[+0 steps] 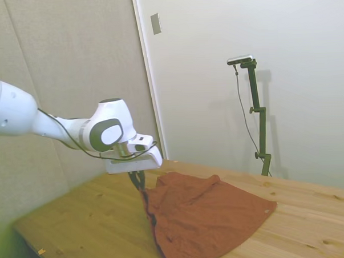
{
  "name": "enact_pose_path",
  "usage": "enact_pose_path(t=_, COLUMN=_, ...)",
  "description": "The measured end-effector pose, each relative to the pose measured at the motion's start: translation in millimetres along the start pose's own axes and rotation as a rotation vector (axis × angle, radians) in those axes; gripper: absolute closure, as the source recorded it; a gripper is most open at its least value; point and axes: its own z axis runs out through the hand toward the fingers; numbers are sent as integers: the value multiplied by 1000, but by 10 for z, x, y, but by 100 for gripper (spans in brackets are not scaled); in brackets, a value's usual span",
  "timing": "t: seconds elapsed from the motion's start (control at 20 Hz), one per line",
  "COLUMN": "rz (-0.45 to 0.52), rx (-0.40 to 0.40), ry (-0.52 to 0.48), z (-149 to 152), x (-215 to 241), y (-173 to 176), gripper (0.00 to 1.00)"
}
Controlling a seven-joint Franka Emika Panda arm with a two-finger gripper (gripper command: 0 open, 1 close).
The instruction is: Unfold the shorts
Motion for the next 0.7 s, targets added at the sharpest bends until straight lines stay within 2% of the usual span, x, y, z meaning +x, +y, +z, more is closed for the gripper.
enact_pose_path(t=0.2, rz=-91, rx=-54, ry=-11, z=177, x=-540, y=-243, gripper=100)
enact_pose_path(t=0.35, rz=-112, rx=-87, ry=-14, z=352, x=-753, y=-281, gripper=100)
enact_pose_path(t=0.4, rz=-111, rx=-92, ry=-14, z=370, x=-773, y=-286, gripper=0)
enact_pose_path(t=0.7, rz=-105, rx=-92, ry=-4, z=364, x=-799, y=-293, gripper=0)
